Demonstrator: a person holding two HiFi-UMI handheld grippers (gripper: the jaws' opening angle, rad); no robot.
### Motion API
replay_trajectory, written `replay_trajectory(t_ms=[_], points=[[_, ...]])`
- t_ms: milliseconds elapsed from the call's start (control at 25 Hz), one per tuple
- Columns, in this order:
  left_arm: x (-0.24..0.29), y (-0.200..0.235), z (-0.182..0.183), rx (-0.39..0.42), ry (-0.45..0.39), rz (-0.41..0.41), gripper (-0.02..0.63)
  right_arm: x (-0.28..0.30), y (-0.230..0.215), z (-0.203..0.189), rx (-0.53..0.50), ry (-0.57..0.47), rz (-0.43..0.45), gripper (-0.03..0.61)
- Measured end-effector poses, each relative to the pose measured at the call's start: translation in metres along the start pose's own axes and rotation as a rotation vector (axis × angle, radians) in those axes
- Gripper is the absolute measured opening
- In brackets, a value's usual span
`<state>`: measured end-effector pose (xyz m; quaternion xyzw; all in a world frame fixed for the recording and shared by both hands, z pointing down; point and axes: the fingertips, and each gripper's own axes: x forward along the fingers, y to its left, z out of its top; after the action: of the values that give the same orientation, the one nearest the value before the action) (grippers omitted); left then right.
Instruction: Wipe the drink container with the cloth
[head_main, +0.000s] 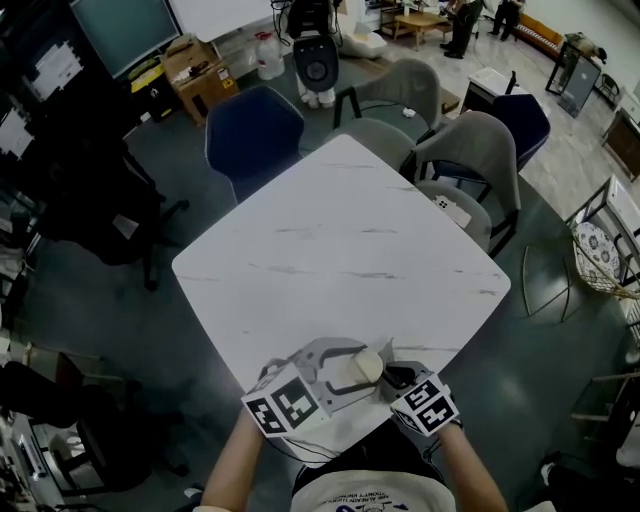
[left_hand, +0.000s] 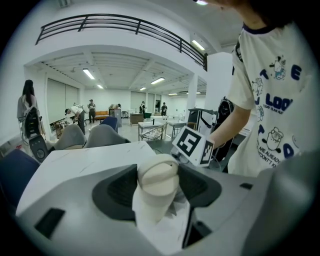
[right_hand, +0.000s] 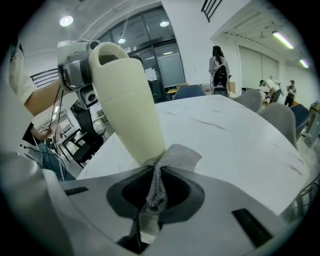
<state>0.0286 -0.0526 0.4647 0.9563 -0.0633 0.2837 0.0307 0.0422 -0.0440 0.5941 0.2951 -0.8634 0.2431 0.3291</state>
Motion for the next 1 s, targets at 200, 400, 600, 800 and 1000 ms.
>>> replay_trajectory(t_ms=[200, 400, 600, 800, 1000], points=[[0.000, 0.000, 0.003, -0.019, -0.016, 0.022, 0.256, 0.011, -0.004, -0.011, 0.015, 0.018, -0.007, 0.046], [-0.006, 0.003, 0.006, -0.097, -0.072, 0.104, 0.256, 0.016, -0.005, -0.015, 0.021, 0.028, -0.005, 0.046], [-0.011, 0.003, 0.005, -0.197, -0.139, 0.233, 0.288, 0.018, -0.007, -0.018, 0.018, 0.034, -0.004, 0.046], [-0.004, -0.003, 0.002, -0.229, -0.146, 0.307, 0.303, 0.019, -0.008, -0.019, 0.011, 0.041, 0.000, 0.046], [0.004, 0.002, -0.003, -0.258, -0.131, 0.377, 0.304, 0.021, -0.008, -0.019, 0.002, 0.039, 0.003, 0.046]])
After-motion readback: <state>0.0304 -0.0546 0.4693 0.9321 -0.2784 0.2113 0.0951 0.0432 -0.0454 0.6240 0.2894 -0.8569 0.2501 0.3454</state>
